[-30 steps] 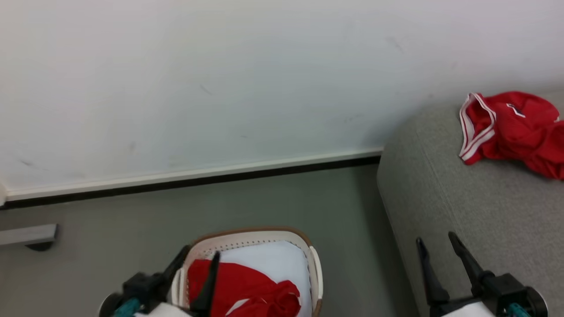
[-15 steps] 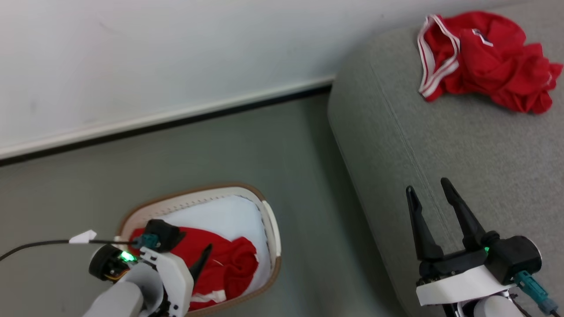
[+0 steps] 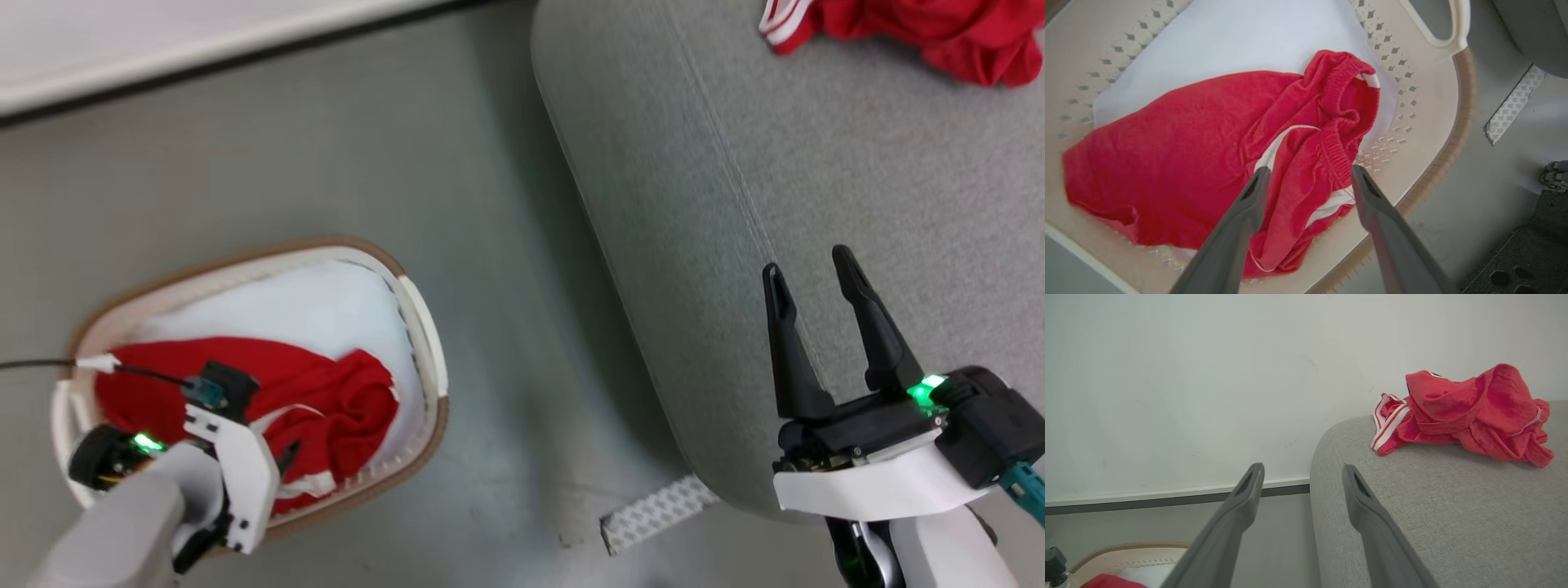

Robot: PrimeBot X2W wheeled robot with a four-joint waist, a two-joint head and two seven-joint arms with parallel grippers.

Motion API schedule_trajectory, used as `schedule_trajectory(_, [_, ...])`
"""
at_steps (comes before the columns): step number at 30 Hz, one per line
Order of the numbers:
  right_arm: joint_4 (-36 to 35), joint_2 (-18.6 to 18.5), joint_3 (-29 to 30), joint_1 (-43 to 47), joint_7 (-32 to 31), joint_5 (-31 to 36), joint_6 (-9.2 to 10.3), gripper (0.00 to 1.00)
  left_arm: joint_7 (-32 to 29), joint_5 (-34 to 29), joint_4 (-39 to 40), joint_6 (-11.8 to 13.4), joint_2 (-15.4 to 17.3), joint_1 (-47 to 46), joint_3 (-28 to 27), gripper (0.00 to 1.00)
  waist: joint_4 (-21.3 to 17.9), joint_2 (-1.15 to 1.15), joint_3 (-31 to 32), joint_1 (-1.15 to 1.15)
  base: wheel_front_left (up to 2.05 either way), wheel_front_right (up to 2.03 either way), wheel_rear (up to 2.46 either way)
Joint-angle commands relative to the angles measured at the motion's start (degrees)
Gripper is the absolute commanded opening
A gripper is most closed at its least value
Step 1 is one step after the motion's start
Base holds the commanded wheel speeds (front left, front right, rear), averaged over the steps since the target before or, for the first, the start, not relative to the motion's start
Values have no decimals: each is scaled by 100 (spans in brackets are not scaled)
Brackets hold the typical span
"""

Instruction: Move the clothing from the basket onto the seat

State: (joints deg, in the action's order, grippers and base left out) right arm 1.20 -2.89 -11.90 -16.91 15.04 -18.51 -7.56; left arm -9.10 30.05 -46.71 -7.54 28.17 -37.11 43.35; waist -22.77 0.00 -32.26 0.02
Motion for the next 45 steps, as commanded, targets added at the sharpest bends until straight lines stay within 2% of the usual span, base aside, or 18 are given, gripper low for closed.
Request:
schedule_trajectory(1, [-77,0,-5,-106,20,-84,15,100,-21,43,-85,11,118,-136,10,100,-190,0,-350,-2,0,0,0])
schedule_trajectory(10, [-276,1,21,-183,20,-284,15,100,-80,294,-376,11,374,-424,219,100,-259,0,-846,-2,0,0,0])
schedule_trajectory(21, [-412,1,79,-318,20,-451,15,100,-186,575,-362,11,612,-694,454,100,-266,0,-1404,-2,0,0,0])
schedule_trajectory(22, [-413,0,77,-323,20,-450,15,100,-191,596,-351,11,616,-690,484,87,-270,0,-1423,-2,0,0,0])
schedule_trajectory(24, [-404,0,80,-318,20,-454,15,100,-135,660,-308,11,623,-701,544,0,-269,0,-1441,-2,0,0,0])
schedule_trajectory(28, [-313,0,185,-300,20,-457,15,100,-24,820,-180,11,516,-666,677,0,-170,0,-1310,-2,0,0,0])
schedule_trajectory(32, [-169,-1,256,-231,20,-347,15,100,265,974,-60,11,385,-568,754,0,5,0,-891,-2,0,0,0])
schedule_trajectory(42, [330,-5,525,266,20,176,15,100,1279,1494,196,15,-111,-77,587,0,678,0,887,-2,0,0,0])
schedule_trajectory(45, [452,-9,659,486,21,383,15,100,1596,1605,341,89,-259,95,511,0,910,0,1400,-2,0,0,0])
